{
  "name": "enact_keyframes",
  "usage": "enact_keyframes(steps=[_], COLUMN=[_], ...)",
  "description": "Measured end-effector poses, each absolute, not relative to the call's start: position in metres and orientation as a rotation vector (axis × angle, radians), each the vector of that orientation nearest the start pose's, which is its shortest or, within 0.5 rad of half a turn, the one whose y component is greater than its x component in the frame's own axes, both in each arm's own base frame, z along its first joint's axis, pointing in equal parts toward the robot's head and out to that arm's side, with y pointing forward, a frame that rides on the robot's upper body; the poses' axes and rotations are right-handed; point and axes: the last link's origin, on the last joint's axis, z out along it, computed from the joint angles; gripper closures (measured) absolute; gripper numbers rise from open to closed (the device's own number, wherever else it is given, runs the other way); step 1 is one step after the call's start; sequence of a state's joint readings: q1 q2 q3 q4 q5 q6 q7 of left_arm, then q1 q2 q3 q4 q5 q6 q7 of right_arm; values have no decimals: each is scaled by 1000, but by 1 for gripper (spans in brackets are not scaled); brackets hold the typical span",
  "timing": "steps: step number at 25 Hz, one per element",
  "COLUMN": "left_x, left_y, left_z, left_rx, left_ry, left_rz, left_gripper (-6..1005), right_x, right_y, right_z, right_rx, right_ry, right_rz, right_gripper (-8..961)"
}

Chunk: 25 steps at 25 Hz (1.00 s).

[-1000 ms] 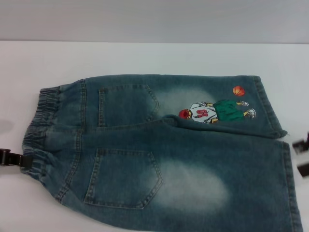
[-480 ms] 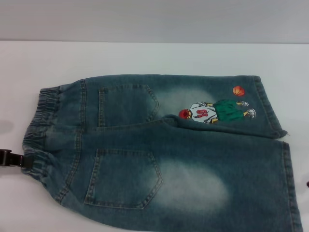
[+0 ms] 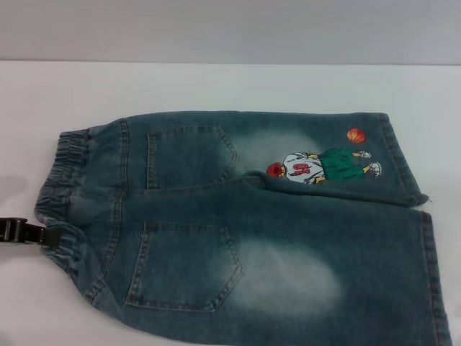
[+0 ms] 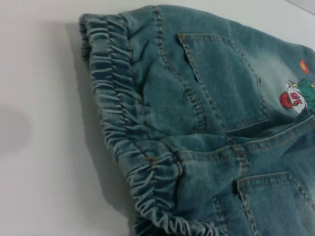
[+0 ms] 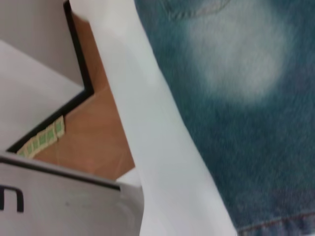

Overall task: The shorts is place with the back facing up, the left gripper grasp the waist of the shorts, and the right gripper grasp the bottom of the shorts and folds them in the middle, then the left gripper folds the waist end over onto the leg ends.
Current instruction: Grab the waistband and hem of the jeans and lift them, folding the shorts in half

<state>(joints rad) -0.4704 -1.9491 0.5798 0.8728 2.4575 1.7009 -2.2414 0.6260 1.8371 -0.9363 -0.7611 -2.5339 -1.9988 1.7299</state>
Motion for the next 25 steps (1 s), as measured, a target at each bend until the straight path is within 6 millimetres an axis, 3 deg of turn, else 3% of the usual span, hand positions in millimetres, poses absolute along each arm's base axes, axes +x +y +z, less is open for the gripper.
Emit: enact_keyframes(steps=[25], left_x=[-340], left_y=[297], left_z=[81], left_rx=[-2315], left_ry=[-1755], left_rz=[-158], left_gripper=[953], right_x=[299], right_y=[288], right_z=[57], right_rx=[-3199], right_ry=[1009], right_rz=[-711], right_gripper=[335])
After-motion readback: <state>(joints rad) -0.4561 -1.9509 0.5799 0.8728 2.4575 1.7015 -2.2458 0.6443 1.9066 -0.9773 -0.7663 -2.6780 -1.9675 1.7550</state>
